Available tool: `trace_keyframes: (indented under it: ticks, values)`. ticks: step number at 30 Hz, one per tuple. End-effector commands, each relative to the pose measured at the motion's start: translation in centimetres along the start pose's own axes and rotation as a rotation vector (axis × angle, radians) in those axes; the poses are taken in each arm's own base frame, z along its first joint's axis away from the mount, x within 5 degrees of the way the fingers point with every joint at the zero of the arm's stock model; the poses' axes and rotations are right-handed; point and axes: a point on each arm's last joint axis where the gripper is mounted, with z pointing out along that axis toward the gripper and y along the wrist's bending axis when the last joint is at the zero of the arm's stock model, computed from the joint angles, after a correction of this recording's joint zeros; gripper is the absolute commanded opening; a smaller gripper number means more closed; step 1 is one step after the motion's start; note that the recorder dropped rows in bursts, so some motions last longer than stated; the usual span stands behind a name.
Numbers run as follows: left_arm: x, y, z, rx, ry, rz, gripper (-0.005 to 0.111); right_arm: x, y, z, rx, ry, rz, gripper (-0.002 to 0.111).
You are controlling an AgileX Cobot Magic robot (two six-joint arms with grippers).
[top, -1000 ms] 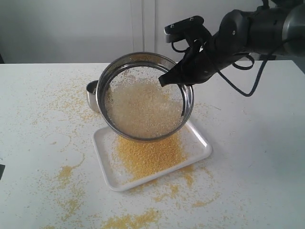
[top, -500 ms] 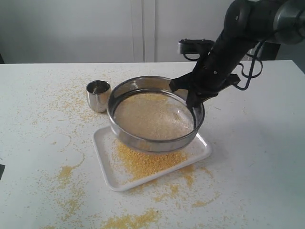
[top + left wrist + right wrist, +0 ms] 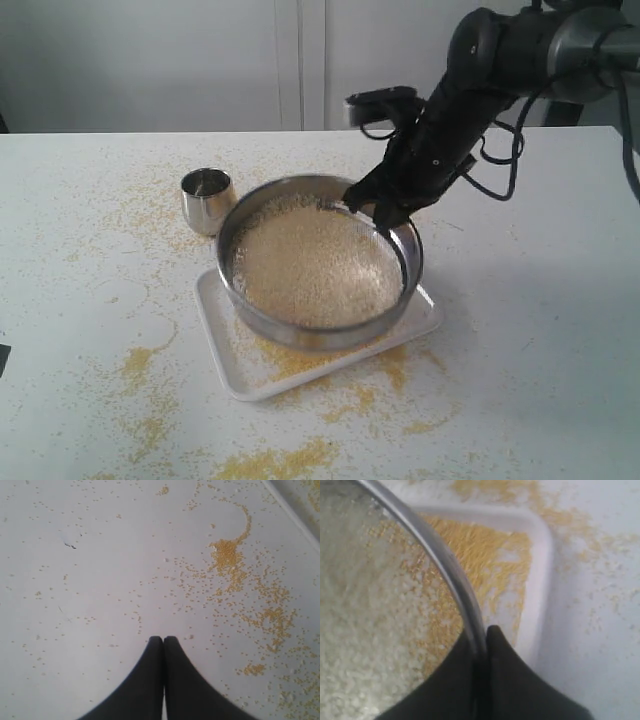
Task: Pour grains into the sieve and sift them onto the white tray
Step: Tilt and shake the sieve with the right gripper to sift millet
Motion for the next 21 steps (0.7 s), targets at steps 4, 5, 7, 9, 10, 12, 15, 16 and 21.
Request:
trace_keyframes:
  ticks: [4,5,7,9,10,12,15,16,21]
  values:
    - [-0.1,0.0,-0.2,0.002,-0.001,-0.008,0.0,-0.1,-0.3,-0.4,0.13,0.012,-0.003,0.0]
    - [-0.1,0.0,-0.2,0.002,-0.001,-0.008,0.0,-0.1,-1.9,-0.6,0.22,-0.064,0.376,0.0]
    - [-0.2,0.0,-0.2,0.002,-0.002,-0.008,0.0,0.1,0.6,0.2,0.053,0.008,0.082,0.0]
    - [-0.2,0.0,-0.2,0.002,-0.002,-0.008,0.0,0.5,0.4,0.1,0.113,0.072,-0.1,0.0]
    - [-0.2,0.0,-0.2,0.002,-0.002,-0.008,0.0,0.3,-1.1,-0.3,0.217,0.014,0.127,0.0]
    - [-0.1,0.0,-0.2,0.002,0.0,-0.008,0.0,0.1,-1.9,-0.6,0.226,-0.051,0.391,0.0]
    - [-0.1,0.0,-0.2,0.002,0.0,-0.008,0.0,0.6,1.3,0.1,-0.017,0.069,-0.065,0.0]
    - [-0.1,0.0,-0.2,0.002,0.0,-0.008,0.0,0.7,1.4,0.1,-0.023,0.086,-0.136,0.0]
    - [-0.1,0.0,-0.2,0.002,0.0,-0.008,0.0,0.0,-0.2,-0.1,0.025,-0.029,0.288,0.0]
